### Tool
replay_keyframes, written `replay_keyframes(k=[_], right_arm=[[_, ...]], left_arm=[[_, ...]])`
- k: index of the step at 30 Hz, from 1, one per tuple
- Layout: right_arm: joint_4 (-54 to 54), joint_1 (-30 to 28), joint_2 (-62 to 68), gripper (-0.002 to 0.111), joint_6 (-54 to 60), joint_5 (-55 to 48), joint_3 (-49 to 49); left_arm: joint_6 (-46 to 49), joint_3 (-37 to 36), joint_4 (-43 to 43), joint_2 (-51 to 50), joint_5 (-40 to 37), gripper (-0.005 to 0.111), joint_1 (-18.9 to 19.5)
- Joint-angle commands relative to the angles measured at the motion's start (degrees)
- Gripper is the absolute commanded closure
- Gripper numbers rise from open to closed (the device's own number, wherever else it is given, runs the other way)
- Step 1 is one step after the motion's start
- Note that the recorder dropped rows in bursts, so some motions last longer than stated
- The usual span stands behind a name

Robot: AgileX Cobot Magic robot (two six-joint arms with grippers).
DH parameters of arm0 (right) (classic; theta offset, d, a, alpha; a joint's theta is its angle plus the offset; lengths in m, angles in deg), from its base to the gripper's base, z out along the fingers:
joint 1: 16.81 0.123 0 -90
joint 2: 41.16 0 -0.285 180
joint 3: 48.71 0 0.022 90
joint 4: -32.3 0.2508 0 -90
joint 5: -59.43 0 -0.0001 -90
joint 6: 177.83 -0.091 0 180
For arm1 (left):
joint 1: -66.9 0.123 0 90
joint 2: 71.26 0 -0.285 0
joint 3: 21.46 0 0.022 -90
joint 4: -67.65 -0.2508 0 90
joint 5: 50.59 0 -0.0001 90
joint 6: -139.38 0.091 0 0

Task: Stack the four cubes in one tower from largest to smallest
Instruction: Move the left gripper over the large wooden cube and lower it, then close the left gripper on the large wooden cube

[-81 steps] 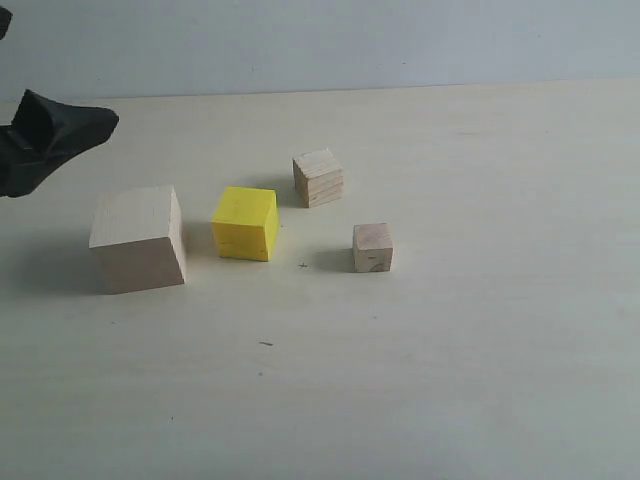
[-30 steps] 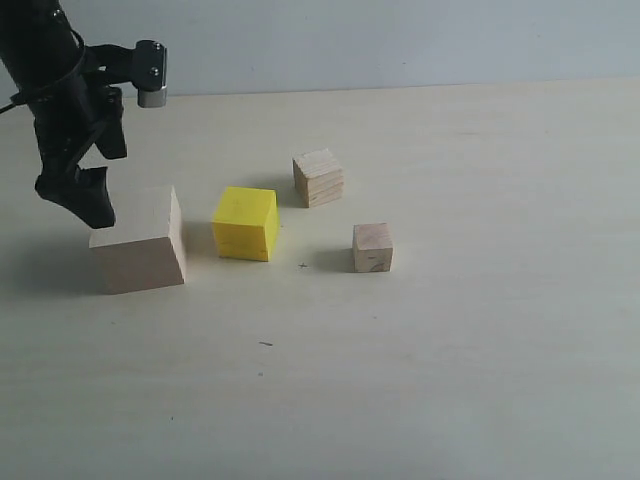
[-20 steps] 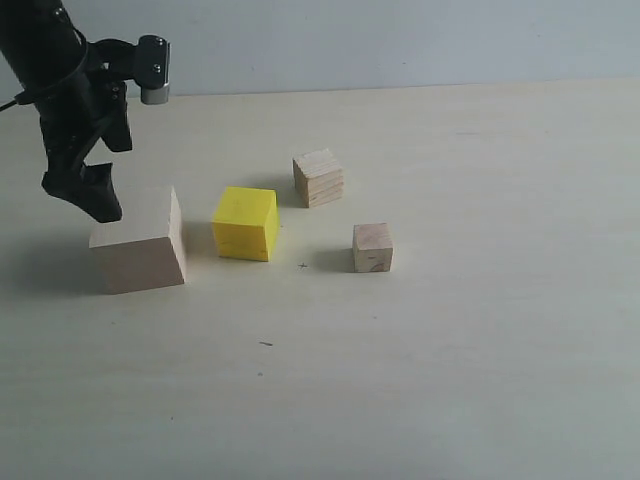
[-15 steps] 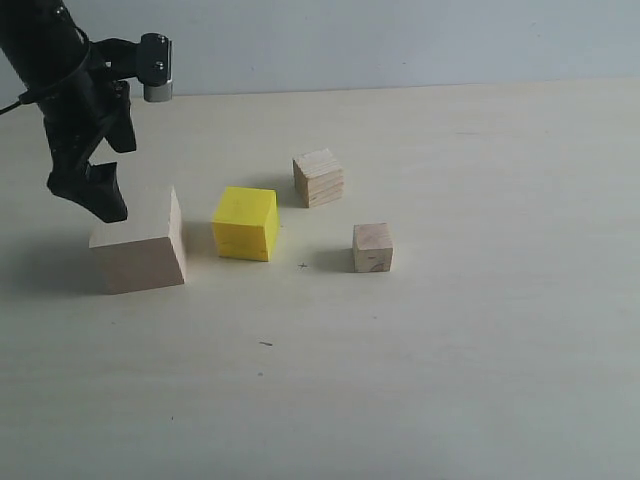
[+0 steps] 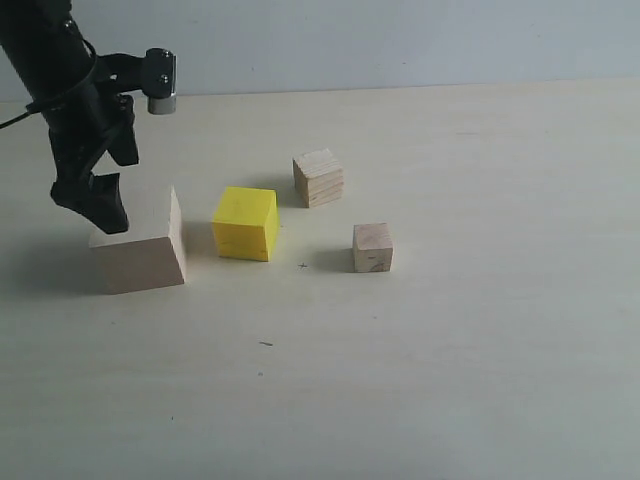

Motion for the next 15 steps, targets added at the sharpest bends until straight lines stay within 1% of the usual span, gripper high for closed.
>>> replay_keyframes(k=[1,9,15], right_arm=[[0.04,0.11,-0.36,0.108,0.14,0.76,-0.28],[0.04,0.11,-0.36,0.108,0.14,0.76,-0.28],[0.04,0.11,-0.36,0.108,0.14,0.76,-0.28]], left_arm=[[-0.35,0.44,0.72,-1.35,-0.28,0.001,-0.02],[-0.35,0.44,3.52,-3.75,-0.28,0.001,-0.02],[-0.13,0.44,3.69,-4.88,-1.84,0.001,-0.02]])
